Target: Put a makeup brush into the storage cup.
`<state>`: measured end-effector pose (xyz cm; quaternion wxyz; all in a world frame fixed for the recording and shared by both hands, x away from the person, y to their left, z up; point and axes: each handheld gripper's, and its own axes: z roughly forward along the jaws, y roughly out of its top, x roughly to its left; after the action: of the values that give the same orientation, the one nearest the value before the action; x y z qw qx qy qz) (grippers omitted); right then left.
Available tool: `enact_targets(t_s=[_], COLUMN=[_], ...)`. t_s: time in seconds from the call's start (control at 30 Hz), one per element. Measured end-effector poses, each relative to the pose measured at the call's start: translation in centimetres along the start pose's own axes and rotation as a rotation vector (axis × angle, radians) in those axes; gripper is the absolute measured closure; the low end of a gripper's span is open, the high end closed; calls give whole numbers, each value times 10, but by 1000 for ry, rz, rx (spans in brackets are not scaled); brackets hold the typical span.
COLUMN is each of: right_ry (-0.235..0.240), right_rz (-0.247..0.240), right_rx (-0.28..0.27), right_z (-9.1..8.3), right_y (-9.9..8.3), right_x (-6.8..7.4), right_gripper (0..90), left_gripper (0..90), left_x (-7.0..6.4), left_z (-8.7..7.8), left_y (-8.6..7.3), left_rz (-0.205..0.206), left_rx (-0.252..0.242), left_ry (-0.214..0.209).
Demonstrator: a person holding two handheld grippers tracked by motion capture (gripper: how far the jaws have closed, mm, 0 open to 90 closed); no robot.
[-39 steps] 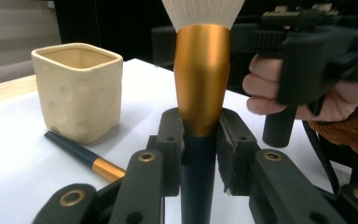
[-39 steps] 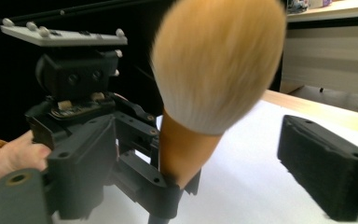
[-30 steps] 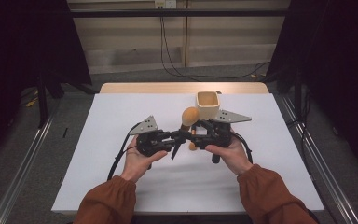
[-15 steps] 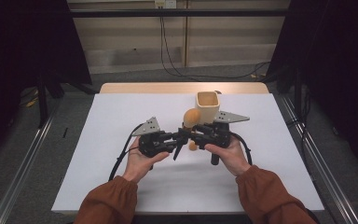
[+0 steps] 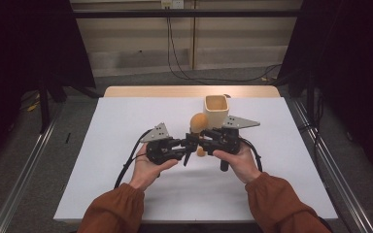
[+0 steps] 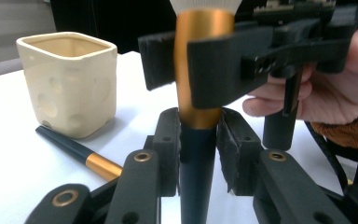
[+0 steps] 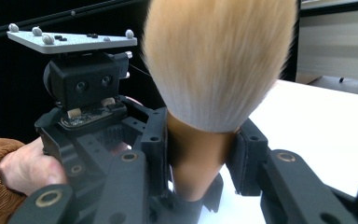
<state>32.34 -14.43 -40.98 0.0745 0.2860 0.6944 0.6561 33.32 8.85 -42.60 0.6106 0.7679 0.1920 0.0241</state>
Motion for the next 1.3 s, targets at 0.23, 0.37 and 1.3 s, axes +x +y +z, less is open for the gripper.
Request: enact_targets(t_s=[0.23, 0.37, 1.3], right_ry=[-7, -8, -49], right_rz=[-9, -13, -51], right_rx=[9, 10, 1], right_z=[1, 0, -9], right_y=[-1, -1, 2], right_x=[0, 0, -8], right_gripper=[638, 638, 639], left_gripper=[649, 597, 79], left_x=[2, 2, 8], left_z=[0, 1, -24], left_y=[-2, -4, -4], left_rz=[-12, -16, -45], left_rx=[19, 22, 7], left_ry=[15, 27, 182])
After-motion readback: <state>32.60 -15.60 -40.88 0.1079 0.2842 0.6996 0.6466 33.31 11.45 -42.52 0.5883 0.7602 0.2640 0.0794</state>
